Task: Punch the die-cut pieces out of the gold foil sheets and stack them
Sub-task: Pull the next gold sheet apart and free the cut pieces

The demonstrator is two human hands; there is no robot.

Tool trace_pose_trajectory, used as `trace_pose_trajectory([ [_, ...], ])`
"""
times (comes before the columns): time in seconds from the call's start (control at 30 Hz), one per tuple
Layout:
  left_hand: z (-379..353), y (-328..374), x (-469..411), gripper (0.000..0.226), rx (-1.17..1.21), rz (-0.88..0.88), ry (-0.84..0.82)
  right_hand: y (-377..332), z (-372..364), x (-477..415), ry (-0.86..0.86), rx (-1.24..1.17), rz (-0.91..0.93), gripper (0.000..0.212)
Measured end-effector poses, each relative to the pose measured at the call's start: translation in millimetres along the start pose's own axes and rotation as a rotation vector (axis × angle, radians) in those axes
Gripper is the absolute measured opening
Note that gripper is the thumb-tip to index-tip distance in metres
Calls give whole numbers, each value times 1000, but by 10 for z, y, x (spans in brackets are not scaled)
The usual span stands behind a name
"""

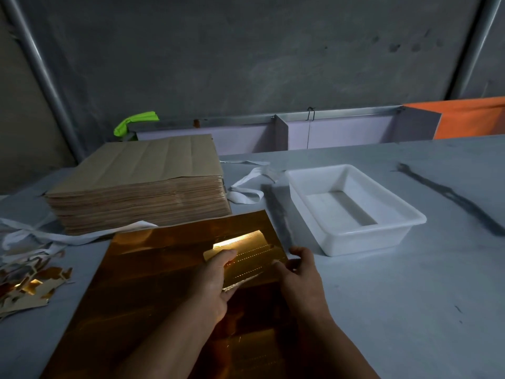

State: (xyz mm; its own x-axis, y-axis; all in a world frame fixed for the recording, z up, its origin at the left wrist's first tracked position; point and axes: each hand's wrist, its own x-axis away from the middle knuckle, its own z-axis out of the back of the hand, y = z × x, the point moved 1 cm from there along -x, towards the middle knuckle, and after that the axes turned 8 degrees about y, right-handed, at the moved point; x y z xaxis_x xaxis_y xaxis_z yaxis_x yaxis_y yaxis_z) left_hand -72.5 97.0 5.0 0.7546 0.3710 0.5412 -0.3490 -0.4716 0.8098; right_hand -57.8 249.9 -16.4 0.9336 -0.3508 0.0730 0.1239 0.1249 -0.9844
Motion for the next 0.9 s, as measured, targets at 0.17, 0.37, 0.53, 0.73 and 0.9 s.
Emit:
trace_pose_trajectory([
  [0.17, 42, 49, -39, 38, -170, -100, -20, -73, 39, 66, -107, 474, 463, 99],
  [0.37, 44, -43, 64, 48, -439, -149, -119, -43, -21, 120, -302, 895, 696, 116],
  [0.53, 37, -23, 115, 32, -580, -199, -181, -49, -20, 119, -342, 889, 696, 115],
  [0.73, 52, 13, 129, 43, -679, -233, -228, -56, -48, 107, -377, 801, 639, 119],
  [0.9, 52, 34, 158, 40, -700, -250, -237, -22, -78, 110, -312, 833, 696, 109],
])
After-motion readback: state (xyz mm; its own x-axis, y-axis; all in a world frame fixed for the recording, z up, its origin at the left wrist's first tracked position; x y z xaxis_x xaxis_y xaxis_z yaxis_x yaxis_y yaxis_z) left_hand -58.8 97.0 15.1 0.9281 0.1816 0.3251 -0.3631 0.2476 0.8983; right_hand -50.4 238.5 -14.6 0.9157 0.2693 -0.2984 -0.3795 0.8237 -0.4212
